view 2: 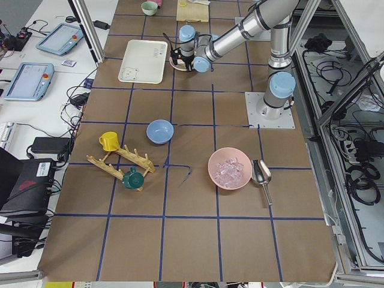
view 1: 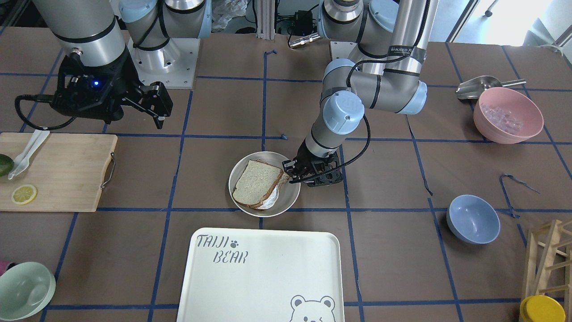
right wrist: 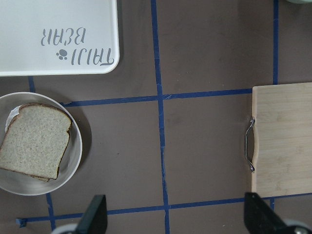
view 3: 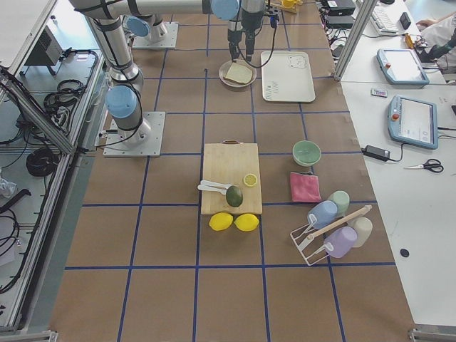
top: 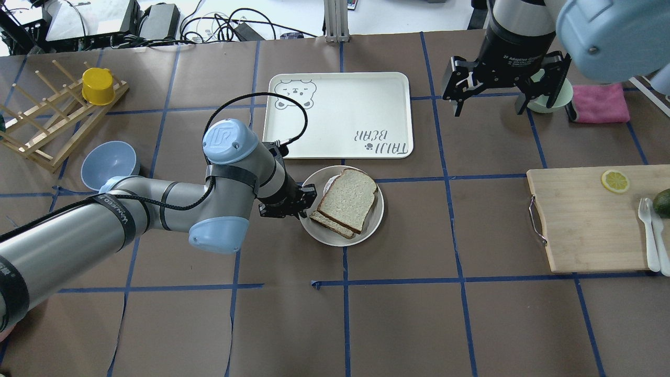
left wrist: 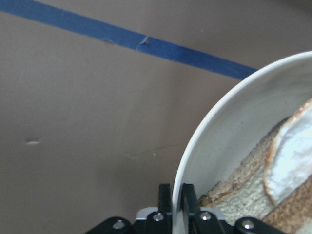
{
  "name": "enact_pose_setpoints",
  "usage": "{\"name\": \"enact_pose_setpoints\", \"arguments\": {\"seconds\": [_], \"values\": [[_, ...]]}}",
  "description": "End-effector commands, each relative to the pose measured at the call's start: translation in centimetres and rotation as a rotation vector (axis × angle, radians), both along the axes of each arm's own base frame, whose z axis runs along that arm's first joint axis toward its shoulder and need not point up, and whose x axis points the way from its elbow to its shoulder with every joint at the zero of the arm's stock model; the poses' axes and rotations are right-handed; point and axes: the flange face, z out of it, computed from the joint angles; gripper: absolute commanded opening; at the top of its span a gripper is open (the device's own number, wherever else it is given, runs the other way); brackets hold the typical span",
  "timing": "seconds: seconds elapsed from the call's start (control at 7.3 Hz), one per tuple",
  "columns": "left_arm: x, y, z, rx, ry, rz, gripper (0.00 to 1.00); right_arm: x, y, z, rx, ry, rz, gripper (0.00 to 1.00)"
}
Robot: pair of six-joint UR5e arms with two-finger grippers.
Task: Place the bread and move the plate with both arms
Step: 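Grasp the white plate's rim with the left gripper, then slide the plate with the left gripper onto the cream tray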
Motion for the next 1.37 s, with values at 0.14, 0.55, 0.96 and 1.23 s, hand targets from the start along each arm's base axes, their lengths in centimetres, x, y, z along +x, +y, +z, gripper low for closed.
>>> {"name": "enact_pose_setpoints", "arguments": {"seconds": [0.14, 0.55, 0.96, 1.23], "values": [[1.2, -1.4, 2.6, -0.047, 0.098, 0.027, 0.00, 0.0, 0.0, -0.1, 0.002, 0.003, -0.003, 1.00], [2.0, -5.2, 7.2, -0.161, 0.200, -0.019, 0.00, 0.0, -0.1, -0.2, 0.004, 0.005, -0.003, 1.00], [1.9, -14.2, 11.0, -0.214, 0.190, -0.089, 0.00, 0.0, 0.0, -0.1, 0.002, 0.008, -0.003, 1.00], [1.5, -20.0, 9.8, -0.173, 0.184, -0.082, 0.00, 0.0, 0.0, 0.0, 0.000, 0.012, -0.003, 1.00]]}}
